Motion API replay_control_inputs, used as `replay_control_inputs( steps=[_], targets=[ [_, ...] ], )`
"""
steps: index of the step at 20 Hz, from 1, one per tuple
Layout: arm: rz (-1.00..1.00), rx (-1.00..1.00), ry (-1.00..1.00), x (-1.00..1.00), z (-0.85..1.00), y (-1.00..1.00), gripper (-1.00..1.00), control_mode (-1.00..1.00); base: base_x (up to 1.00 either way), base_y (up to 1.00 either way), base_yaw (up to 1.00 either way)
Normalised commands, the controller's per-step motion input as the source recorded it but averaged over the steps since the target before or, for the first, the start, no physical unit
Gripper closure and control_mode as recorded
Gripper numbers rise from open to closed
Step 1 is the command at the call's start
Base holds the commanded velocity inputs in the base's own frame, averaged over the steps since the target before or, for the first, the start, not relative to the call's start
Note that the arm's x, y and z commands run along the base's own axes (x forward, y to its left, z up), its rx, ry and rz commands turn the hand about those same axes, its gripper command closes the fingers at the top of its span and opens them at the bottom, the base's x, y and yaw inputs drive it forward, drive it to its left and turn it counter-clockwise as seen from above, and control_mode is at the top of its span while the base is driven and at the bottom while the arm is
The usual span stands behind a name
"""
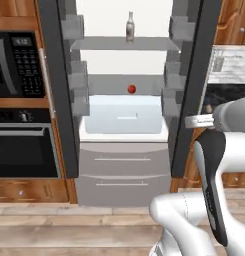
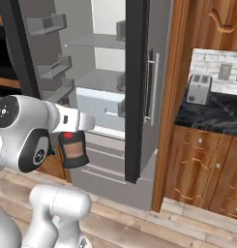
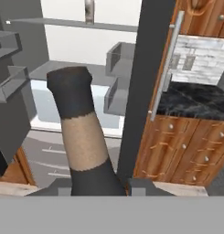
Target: Place the liquors on the top shelf of the fridge to keep them out of children's reach, and place the apple on lower shelves for easy access.
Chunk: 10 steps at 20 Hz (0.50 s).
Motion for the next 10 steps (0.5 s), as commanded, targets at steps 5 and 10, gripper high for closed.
replay_control_inputs(
  steps=[5,10],
  targets=[
    [0.0,0.0,0.0,0.0,0.0,0.0,1.0,1.0,0.56,0.47,-0.02],
    [0.0,0.0,0.0,0.0,0.0,0.0,1.0,1.0,0.66,0.29,-0.12]
  ],
)
